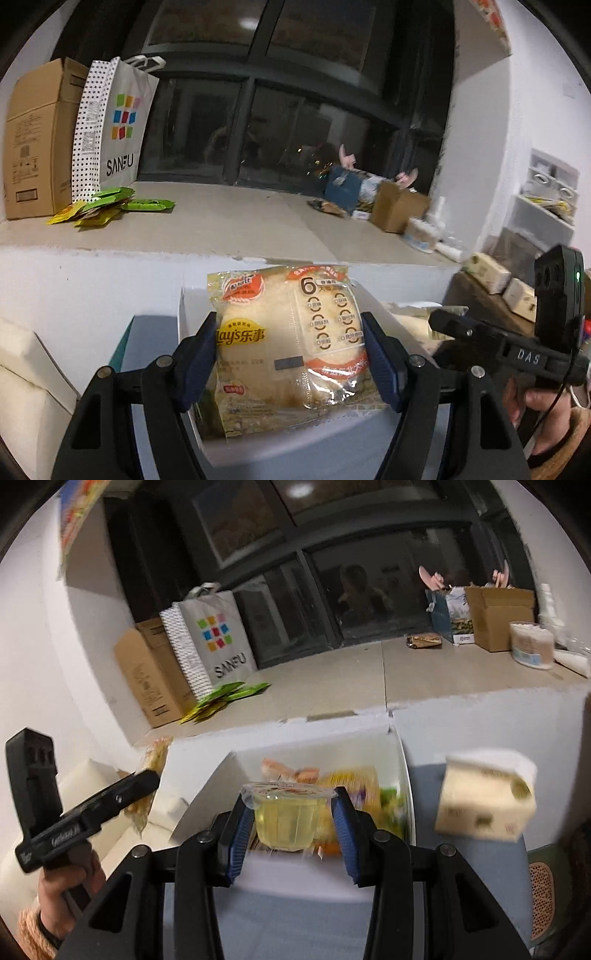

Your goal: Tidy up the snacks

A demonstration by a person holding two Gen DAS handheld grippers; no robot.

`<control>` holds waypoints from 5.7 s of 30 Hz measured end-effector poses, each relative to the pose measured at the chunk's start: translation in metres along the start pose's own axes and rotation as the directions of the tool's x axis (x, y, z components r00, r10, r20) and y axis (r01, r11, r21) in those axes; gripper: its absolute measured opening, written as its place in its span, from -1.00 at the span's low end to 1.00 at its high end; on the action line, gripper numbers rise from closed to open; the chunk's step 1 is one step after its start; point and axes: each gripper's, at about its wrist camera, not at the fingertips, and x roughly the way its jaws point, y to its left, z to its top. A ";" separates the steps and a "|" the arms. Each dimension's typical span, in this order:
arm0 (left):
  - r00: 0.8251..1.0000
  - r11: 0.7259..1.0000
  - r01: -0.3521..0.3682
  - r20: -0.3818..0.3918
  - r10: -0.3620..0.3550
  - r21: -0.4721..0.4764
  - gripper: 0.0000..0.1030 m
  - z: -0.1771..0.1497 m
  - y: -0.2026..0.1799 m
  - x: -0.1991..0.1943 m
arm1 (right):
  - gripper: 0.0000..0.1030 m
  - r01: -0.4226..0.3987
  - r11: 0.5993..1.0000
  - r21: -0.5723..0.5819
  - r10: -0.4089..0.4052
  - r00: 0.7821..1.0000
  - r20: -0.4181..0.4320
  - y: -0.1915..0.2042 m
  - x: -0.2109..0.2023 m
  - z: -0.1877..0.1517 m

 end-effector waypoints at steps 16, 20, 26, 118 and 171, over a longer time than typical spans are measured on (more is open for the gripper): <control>0.995 0.994 -0.075 -0.061 0.079 0.073 0.99 -0.009 -0.001 0.038 | 1.00 0.104 0.995 0.004 -0.104 0.995 -0.007 -0.019 0.029 0.027; 0.993 0.983 -0.121 0.010 0.120 0.142 0.99 -0.010 -0.018 0.013 | 1.00 0.149 0.985 -0.085 -0.146 0.989 0.038 0.002 0.016 0.023; 0.984 0.976 -0.174 0.055 0.168 0.128 0.99 -0.016 -0.034 -0.023 | 1.00 0.214 0.954 -0.209 -0.197 0.975 0.099 0.034 -0.006 0.014; 0.998 0.992 -0.047 -0.031 0.051 0.117 0.99 -0.141 -0.108 -0.206 | 1.00 0.243 0.959 -0.144 -0.229 0.967 0.107 0.086 -0.208 -0.157; 0.998 0.991 -0.045 -0.046 0.051 0.122 0.99 -0.145 -0.109 -0.204 | 1.00 0.220 0.962 -0.162 -0.209 0.974 0.081 0.092 -0.203 -0.161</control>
